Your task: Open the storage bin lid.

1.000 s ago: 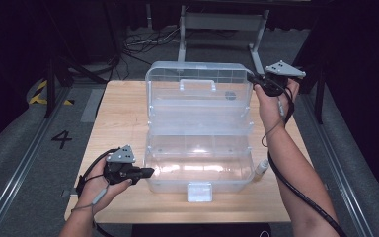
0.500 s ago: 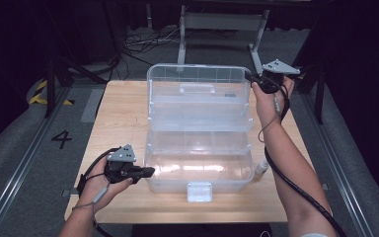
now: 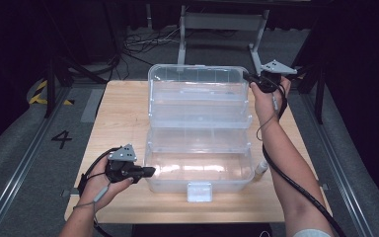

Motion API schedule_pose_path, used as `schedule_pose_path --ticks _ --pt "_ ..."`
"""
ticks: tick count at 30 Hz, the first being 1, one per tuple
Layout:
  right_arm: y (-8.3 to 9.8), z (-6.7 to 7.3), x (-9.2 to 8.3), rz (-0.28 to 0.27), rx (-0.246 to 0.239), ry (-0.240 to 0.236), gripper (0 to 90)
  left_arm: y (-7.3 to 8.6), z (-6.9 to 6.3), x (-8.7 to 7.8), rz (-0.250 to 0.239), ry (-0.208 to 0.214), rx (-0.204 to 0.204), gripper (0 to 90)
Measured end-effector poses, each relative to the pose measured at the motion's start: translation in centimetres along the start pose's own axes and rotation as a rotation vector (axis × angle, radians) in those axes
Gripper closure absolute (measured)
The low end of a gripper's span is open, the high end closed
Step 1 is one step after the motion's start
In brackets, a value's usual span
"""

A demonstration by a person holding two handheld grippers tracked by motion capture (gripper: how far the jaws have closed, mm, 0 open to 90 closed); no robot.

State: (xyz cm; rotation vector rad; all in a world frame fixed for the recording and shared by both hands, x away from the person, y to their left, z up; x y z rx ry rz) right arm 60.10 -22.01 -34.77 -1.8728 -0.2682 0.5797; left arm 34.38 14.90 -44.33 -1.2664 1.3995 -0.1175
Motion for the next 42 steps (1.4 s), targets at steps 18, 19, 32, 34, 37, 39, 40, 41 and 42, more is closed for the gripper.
schedule_pose_path --ticks 18,19,32,34,37,39,40,41,42 --pt "1.4 -0.7 1.7 -0.017 0.067 -0.055 83.5 0.0 0.0 0.1 -0.008 0.005 -0.012 89.9" --pt "1.5 -0.7 1.8 -0.017 0.074 -0.057 83.5 0.0 0.0 0.1 -0.008 0.006 -0.013 89.9" --pt "2.3 -1.0 2.8 0.001 0.114 -0.084 83.4 0.0 0.1 0.1 -0.011 0.010 -0.014 89.9" --pt "2.4 -1.1 3.0 0.005 0.119 -0.087 83.4 0.0 0.1 0.1 -0.012 0.010 -0.015 89.9" --pt "2.7 -1.2 3.3 0.010 0.134 -0.095 83.3 0.0 0.1 0.1 -0.012 0.010 -0.014 89.9" --pt "2.9 -1.2 3.4 0.014 0.145 -0.101 83.3 0.0 0.1 0.1 -0.012 0.010 -0.015 89.9" --pt "3.0 -1.2 3.5 0.016 0.150 -0.105 83.2 0.0 0.1 0.1 -0.012 0.010 -0.014 89.9" --pt "3.1 -1.3 3.6 0.019 0.152 -0.106 83.2 0.0 0.1 0.1 -0.012 0.010 -0.014 89.9" --pt "3.2 -1.3 3.7 0.020 0.157 -0.110 83.2 0.0 0.1 0.1 -0.013 0.010 -0.014 89.8"
Point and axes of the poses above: each handheld gripper's, and its own axes: x roughly forward along the jaws, y roughly out of its underside, z roughly to its left, the point moved 6 cm from there along x, roughly forward along the jaws, and after that the axes turned 11 degrees about -x, right-handed, at the moved point
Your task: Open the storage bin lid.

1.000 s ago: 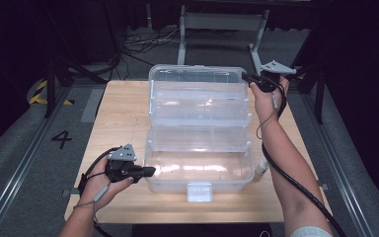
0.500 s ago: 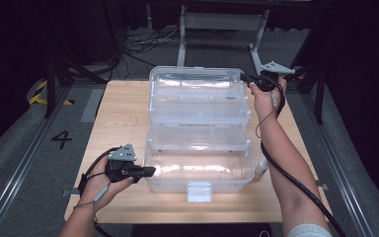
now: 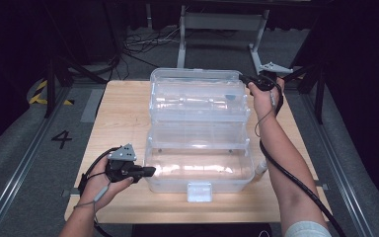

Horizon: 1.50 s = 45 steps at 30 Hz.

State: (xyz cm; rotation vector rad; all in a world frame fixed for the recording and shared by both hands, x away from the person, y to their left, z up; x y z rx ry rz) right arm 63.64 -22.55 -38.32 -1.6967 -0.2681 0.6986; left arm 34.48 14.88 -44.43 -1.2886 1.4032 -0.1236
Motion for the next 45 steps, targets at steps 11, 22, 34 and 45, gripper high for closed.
schedule_pose_path --ticks 11,22,34,45 --pt "0.6 -0.3 0.7 0.031 0.030 -0.013 83.0 0.0 0.0 0.0 0.001 0.000 0.000 89.8" --pt "1.3 -0.5 1.4 0.061 0.052 -0.025 82.9 0.0 0.0 0.0 0.001 -0.001 0.006 89.7" --pt "1.7 -0.7 1.8 0.089 0.070 -0.029 82.8 0.0 0.0 0.0 0.003 -0.006 0.010 89.5" --pt "2.3 -0.8 2.2 0.104 0.094 -0.036 82.7 0.0 0.0 0.0 0.005 -0.006 0.013 88.7"
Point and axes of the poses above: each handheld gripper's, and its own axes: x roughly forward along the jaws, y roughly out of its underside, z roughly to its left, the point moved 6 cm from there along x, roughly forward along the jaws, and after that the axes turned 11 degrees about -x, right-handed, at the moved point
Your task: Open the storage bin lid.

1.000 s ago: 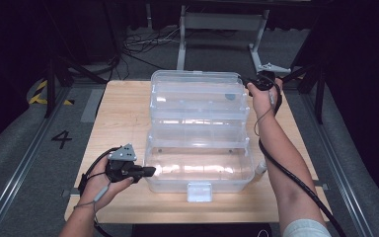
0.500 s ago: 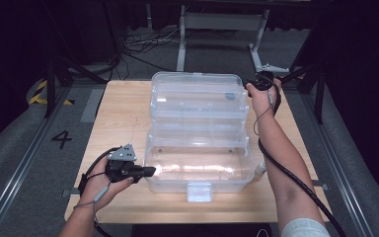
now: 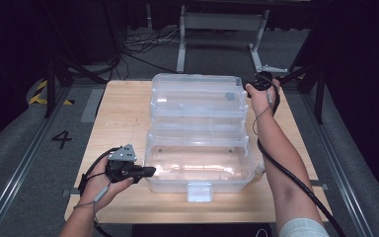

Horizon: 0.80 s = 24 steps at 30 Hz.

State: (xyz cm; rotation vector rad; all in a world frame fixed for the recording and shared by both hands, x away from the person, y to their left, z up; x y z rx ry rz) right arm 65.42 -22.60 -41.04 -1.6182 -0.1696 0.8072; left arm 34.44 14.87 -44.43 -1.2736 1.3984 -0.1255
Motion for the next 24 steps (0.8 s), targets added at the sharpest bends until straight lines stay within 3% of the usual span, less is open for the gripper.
schedule_pose_path --ticks 12,24 --pt "0.7 -0.2 0.5 0.014 0.031 0.003 82.5 0.0 0.0 0.0 -0.001 -0.002 -0.001 88.4" --pt "1.0 -0.2 0.6 0.029 0.027 0.015 78.9 -0.1 0.0 0.1 -0.001 -0.008 -0.004 86.3"
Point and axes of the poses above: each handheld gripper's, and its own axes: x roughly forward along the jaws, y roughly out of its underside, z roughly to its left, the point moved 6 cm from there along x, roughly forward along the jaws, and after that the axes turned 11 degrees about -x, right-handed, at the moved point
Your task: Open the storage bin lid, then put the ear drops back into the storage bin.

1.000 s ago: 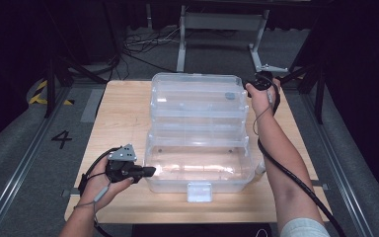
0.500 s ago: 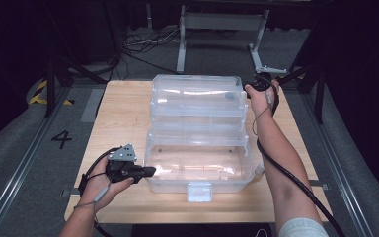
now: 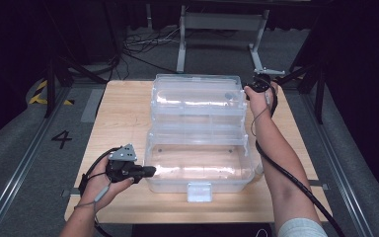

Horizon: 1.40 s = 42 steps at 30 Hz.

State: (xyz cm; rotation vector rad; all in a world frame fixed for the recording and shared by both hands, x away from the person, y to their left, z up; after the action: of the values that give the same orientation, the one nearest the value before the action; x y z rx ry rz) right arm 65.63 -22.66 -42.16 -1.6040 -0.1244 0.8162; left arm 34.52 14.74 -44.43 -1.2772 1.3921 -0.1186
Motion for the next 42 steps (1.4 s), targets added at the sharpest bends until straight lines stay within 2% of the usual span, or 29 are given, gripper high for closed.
schedule_pose_path --ticks 2,4,7,11,12,13,14,16,18,20,22,25,30,35,42 --pt "-0.3 -0.3 -0.5 -0.013 0.001 0.015 74.1 -0.1 0.1 0.0 0.002 -0.017 0.008 85.2" --pt "-0.5 -0.4 -1.0 -0.029 0.011 0.010 71.4 -0.5 0.2 -0.2 -0.015 -0.043 0.006 83.9" --pt "-0.9 -0.5 -2.0 -0.063 0.020 -0.003 67.7 -1.3 0.0 -0.7 -0.055 -0.019 0.001 82.6" --pt "-1.5 -0.6 -4.0 -0.094 0.014 -0.018 63.7 -2.0 0.0 -1.2 -0.087 -0.018 0.001 79.0" --pt "-1.5 -0.6 -4.0 -0.094 0.014 -0.018 63.7 -2.0 0.0 -1.2 -0.087 -0.018 0.001 77.5" --pt "-1.9 -0.5 -5.1 -0.114 0.018 -0.040 61.7 -2.3 -0.1 -1.6 -0.106 -0.010 -0.006 76.9" --pt "-1.9 -0.5 -5.1 -0.114 0.018 -0.040 61.7 -2.3 -0.1 -1.6 -0.106 -0.010 -0.006 75.4" --pt "-2.4 -0.4 -6.6 -0.149 0.020 -0.069 59.4 -2.7 0.0 -2.2 -0.148 -0.010 0.002 72.2" --pt "-2.9 0.0 -8.4 -0.193 0.029 -0.129 58.3 -2.9 0.1 -2.8 -0.180 0.006 0.001 69.8" --pt "-3.1 0.2 -10.0 -0.218 0.025 -0.157 57.8 -3.1 0.4 -3.2 -0.204 -0.007 -0.014 67.0" --pt "-3.0 0.5 -11.5 -0.228 0.010 -0.173 57.0 -3.2 0.8 -3.5 -0.230 -0.016 -0.036 66.0" --pt "-2.9 1.0 -14.1 -0.240 -0.028 -0.184 55.5 -3.4 1.4 -4.2 -0.260 -0.029 -0.044 62.6" --pt "-2.2 1.8 -17.5 -0.257 -0.061 -0.202 53.6 -3.5 2.4 -5.3 -0.314 -0.055 -0.082 57.1" --pt "-1.5 2.2 -19.6 -0.259 -0.082 -0.205 52.9 -3.3 3.2 -5.8 -0.325 -0.084 -0.106 55.2" --pt "-0.1 3.1 -22.3 -0.231 -0.115 -0.225 50.7 -2.9 3.6 -6.3 -0.322 -0.096 -0.119 53.0"
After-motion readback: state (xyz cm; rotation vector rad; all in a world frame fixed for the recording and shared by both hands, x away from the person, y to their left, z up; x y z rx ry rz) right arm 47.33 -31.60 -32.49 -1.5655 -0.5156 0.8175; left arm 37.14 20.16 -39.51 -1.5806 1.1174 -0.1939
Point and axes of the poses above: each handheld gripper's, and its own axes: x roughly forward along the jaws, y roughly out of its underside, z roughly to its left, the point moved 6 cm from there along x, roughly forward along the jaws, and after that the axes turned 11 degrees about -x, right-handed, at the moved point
